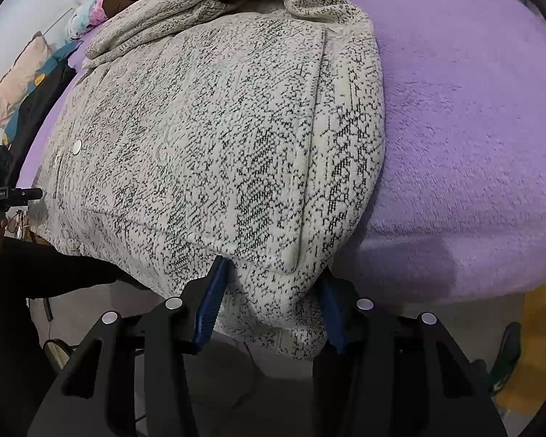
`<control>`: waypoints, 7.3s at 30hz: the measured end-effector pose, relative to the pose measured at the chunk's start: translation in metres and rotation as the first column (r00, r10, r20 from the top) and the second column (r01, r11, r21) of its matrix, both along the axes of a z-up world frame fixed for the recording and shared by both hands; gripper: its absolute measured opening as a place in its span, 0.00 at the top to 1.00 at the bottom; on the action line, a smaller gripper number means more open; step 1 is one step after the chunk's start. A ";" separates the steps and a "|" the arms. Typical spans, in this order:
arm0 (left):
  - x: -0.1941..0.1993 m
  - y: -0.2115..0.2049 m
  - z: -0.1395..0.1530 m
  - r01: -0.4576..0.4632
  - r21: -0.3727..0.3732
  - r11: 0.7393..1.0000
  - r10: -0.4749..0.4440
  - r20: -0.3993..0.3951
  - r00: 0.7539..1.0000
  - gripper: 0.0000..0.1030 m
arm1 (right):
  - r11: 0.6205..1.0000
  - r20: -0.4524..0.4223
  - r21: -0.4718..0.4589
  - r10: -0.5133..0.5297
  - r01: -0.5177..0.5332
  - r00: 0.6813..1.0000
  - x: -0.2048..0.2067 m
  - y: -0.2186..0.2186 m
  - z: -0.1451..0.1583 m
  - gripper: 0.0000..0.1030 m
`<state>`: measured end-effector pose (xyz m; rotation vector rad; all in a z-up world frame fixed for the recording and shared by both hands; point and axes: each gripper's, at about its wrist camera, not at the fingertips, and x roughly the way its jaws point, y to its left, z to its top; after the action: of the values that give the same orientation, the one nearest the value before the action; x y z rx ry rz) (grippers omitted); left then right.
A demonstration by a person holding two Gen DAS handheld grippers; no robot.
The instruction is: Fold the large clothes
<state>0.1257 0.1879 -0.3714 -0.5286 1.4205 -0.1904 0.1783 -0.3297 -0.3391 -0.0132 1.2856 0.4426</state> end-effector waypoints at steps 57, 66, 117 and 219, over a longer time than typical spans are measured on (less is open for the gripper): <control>-0.016 0.016 0.072 -0.082 -0.114 0.990 0.087 0.044 0.995 0.85 | 0.943 -0.024 0.318 -0.095 0.097 0.995 0.007 -0.020 0.088 0.91; -0.007 0.005 0.103 -0.061 -0.050 0.997 0.064 0.075 0.995 0.85 | 0.888 -0.028 0.446 -0.111 0.111 0.993 0.018 -0.023 0.103 0.91; 0.187 0.033 0.284 -0.047 -0.008 0.999 0.047 0.351 0.935 0.88 | 0.763 0.106 0.645 -0.137 0.037 0.985 0.210 -0.006 0.223 0.92; 0.232 0.106 0.087 -0.134 -0.019 0.991 0.133 0.315 0.940 0.20 | 0.613 0.119 -0.387 0.774 -0.689 0.622 0.235 0.507 0.165 0.54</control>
<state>0.3572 0.2936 -0.2848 -0.5635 1.0687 -0.1560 0.4134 0.1775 -0.1743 -0.8921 1.0045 0.9172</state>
